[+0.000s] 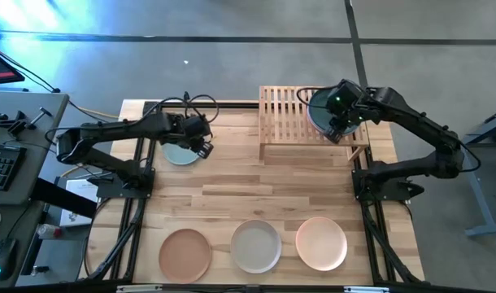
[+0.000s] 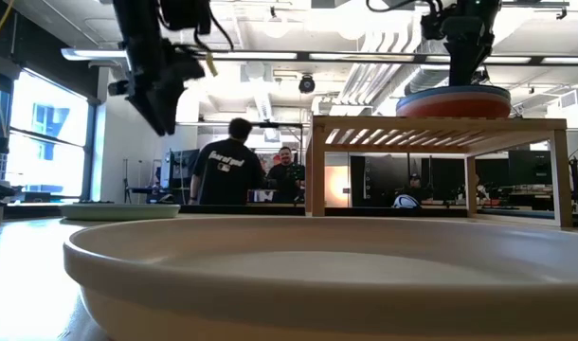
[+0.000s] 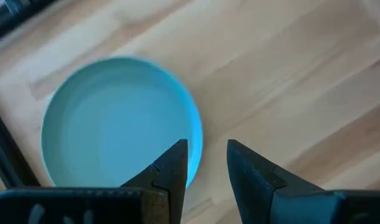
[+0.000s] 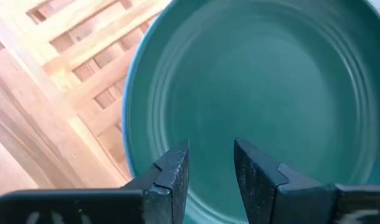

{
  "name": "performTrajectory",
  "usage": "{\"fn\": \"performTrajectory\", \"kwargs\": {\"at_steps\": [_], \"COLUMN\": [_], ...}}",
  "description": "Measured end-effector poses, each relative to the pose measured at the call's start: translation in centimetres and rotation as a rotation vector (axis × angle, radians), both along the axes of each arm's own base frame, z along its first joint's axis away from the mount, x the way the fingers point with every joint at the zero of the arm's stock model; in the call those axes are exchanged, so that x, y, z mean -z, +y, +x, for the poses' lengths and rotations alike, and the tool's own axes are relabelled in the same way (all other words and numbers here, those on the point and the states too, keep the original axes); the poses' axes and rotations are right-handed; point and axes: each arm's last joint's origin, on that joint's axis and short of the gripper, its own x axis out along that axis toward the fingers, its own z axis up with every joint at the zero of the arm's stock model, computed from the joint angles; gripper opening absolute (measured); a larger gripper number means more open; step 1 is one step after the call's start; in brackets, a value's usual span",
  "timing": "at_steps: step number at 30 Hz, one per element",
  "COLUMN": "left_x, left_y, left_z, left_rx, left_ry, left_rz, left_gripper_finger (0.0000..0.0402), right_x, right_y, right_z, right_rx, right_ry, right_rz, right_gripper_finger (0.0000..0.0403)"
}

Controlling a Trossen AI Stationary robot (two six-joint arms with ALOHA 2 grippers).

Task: Place and stack plates onto a shelf
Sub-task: Put the light blue on the shelf

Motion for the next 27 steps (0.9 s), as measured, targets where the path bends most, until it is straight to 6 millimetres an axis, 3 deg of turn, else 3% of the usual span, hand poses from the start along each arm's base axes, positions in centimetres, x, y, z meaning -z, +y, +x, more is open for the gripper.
{"fn": "performTrajectory", "kwargs": {"at_steps": [8, 27], "left_x": [4.8, 9.9], "left_y": [-0.1, 0.4], "left_z": [0.4, 2.6], "left_rx": [0.017, 0.033], "left_ry": [0.15, 0.295], "left_rz": [-0.144, -0.245], "left_gripper_finger": [0.0102, 0.0102], "right_x": [0.0, 0.0], "right_y": [-0.1, -0.1], "right_z": [0.1, 0.1], "right_rx": [0.0, 0.0], "right_ry": [-0.009, -0.008], "right_rz": [-0.006, -0.006], "right_gripper_finger": [0.0103, 0.0103]}}
